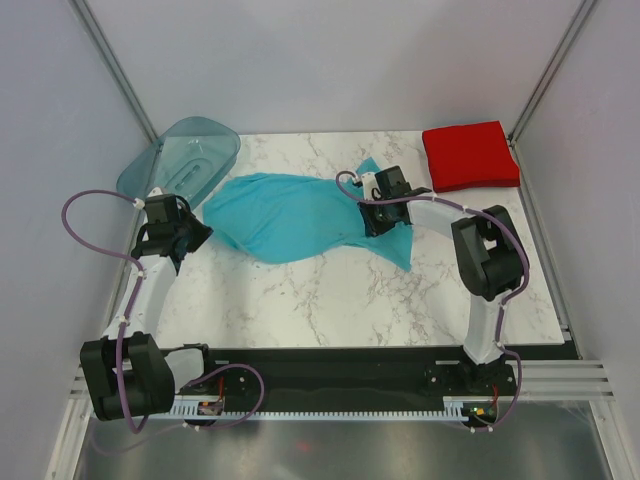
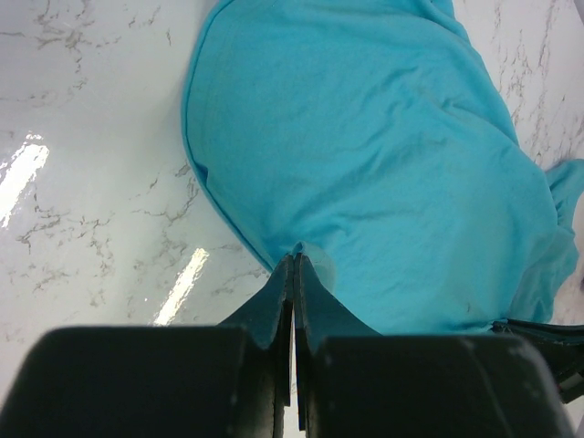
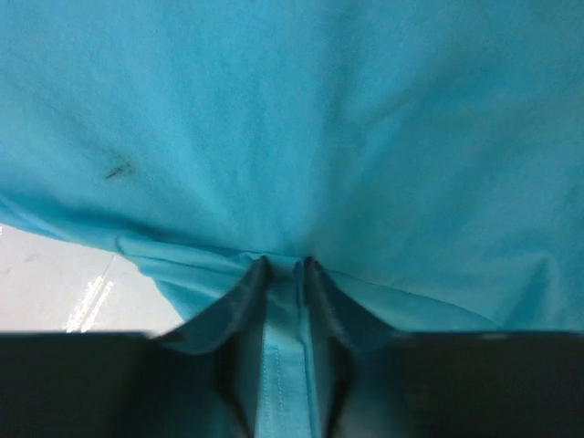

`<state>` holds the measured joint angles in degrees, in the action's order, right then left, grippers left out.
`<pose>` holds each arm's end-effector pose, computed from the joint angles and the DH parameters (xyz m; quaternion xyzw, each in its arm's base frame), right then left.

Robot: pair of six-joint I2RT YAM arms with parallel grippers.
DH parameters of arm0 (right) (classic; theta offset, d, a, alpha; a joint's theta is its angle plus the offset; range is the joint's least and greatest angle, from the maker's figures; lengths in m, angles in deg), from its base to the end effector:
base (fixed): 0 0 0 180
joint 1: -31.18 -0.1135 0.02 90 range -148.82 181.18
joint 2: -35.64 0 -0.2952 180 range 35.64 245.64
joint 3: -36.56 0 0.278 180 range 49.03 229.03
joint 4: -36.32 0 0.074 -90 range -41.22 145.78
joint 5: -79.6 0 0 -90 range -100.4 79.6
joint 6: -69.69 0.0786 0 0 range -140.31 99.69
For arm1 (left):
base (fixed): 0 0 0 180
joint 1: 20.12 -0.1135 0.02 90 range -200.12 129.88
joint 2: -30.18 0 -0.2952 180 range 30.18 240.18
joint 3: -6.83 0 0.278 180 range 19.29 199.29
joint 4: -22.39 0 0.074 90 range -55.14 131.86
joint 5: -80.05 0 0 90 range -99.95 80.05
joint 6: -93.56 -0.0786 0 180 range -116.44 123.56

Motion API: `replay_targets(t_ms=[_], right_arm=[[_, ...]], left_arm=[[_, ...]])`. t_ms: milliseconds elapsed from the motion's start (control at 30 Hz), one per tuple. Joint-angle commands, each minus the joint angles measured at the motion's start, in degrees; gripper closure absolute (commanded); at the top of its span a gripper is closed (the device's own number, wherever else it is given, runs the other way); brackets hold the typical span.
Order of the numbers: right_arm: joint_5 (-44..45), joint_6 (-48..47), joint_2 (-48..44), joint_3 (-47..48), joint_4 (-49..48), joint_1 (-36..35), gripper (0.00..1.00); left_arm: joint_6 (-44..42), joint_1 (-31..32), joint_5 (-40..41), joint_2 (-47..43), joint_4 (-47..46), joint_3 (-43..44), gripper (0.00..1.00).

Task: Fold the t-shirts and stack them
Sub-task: Flatten the tshirt out

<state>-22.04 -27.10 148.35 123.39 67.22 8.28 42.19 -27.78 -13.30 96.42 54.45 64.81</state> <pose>0.4238 0.1963 0.1382 -0.2723 0.9141 0.1361 0.2680 0.2904 0.0344 0.2451 -0.3453 0.8389 -0.1377 0.3976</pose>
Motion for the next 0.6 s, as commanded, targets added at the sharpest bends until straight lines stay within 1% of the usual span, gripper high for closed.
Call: replay_targets(t_ms=[0, 33, 67, 133, 233, 300, 367, 400, 433, 467, 500, 533, 567], right_arm=[[-1.10, -0.69, 0.24, 2.45, 1.16, 0.13, 0.75], [-1.45, -0.51, -0.29, 2.45, 1.25, 0.04, 0.84], [-1.98, -0.07, -0.73, 2.27, 1.25, 0.13, 0.95], [-3.12, 0.54, -2.04, 2.10, 1.43, 0.04, 0.99], [-3.65, 2.83, -6.60, 1.14, 1.43, -0.92, 1.00], [-2.96, 4.41, -8.02, 0.17, 1.60, -1.53, 0.90], [-2.34, 5.38, -9.43, -1.59, 1.78, -2.33, 0.78], [-1.99, 5.38, -9.78, -2.29, 1.78, -2.68, 0.77], [-1.64, 5.38, -10.31, -3.43, 1.69, -3.38, 0.76], [-1.37, 5.12, -10.40, -3.79, 1.43, -3.56, 0.84], [-1.19, 4.94, -10.49, -4.05, 1.34, -3.73, 0.90], [-1.19, 4.94, -10.14, -4.32, 1.43, -3.91, 0.93], [-0.85, 4.94, -10.05, -4.32, 1.34, -4.09, 0.92]], left_arm=[[0.30, -0.16, -0.77, -0.67, -1.93, 0.19, 0.98], [0.30, -0.25, -0.69, -0.58, -2.02, 0.27, 0.98], [0.30, -0.16, -0.60, -0.58, -2.02, 0.27, 0.98], [0.39, -0.16, -0.69, -0.41, -2.10, 0.27, 0.98], [0.83, -0.16, -1.04, 0.03, -2.19, 0.10, 0.98], [0.92, -0.16, -1.65, 0.47, -2.28, 0.10, 0.98], [1.01, -0.16, -1.92, 0.39, -2.37, -0.08, 0.98], [1.01, -0.25, -2.01, 0.30, -2.37, -0.25, 0.98], [1.01, -0.16, -2.01, 0.30, -2.37, -0.34, 0.98], [1.01, -0.16, -2.09, 0.12, -2.37, -0.43, 0.98], [1.01, -0.07, -2.09, -0.05, -2.46, -0.52, 0.98], [1.01, -0.16, -2.09, -0.14, -2.46, -0.69, 0.98], [0.92, -0.07, -2.27, -0.32, -2.46, -0.87, 0.98]])
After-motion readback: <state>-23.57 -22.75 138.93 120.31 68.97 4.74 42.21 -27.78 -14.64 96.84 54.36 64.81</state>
